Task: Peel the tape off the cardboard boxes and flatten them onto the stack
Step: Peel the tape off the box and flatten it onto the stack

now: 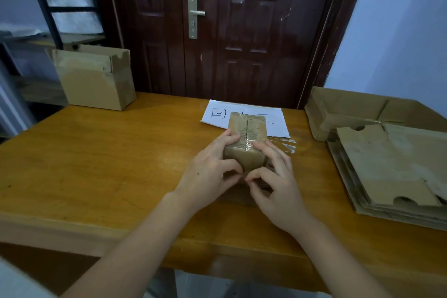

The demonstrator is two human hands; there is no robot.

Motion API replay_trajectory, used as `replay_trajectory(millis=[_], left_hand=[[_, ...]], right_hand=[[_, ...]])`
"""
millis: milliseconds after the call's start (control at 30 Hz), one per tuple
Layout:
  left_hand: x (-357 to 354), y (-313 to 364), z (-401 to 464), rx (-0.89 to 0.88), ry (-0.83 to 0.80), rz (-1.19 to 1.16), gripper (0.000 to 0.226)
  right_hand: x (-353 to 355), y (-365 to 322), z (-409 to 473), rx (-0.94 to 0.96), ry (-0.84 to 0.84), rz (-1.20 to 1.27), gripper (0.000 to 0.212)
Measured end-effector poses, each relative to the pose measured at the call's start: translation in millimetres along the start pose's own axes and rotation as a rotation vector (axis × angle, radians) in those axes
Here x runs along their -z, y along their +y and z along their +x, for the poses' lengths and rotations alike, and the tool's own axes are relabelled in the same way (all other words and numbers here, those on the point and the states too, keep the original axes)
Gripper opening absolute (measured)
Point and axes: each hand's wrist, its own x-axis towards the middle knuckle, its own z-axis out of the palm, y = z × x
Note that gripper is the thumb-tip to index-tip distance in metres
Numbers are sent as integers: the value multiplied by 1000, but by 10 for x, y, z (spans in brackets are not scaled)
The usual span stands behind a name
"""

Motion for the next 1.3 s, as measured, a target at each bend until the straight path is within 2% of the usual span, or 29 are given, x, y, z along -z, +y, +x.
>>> replay_trajectory(millis=[267,433,567,633,933,1033,1233,1300], left_hand=[[53,-15,-4,7,-40,-42,7],[97,-30,-11,0,-53,-74,4],[139,-42,26,73,-89,-56,36],[160,-41,50,102,-114,-51,41],[44,21,13,52,9,-33,22],[-42,60,-8,42,52,4,12],[-125,112,6,88,119,18,9],[-131,100,2,77,132,20,5]], right_hand=[[-12,26,62,8,44,-75,20],[17,37,64,59,36,-98,12],[30,11,64,44,49,-64,11],[35,2,69,34,51,-41,9],[46,-23,78,-7,65,43,9],[49,-25,69,-21,62,27,17],[37,-111,52,-28,75,21,25],[46,-107,49,-47,93,58,33]])
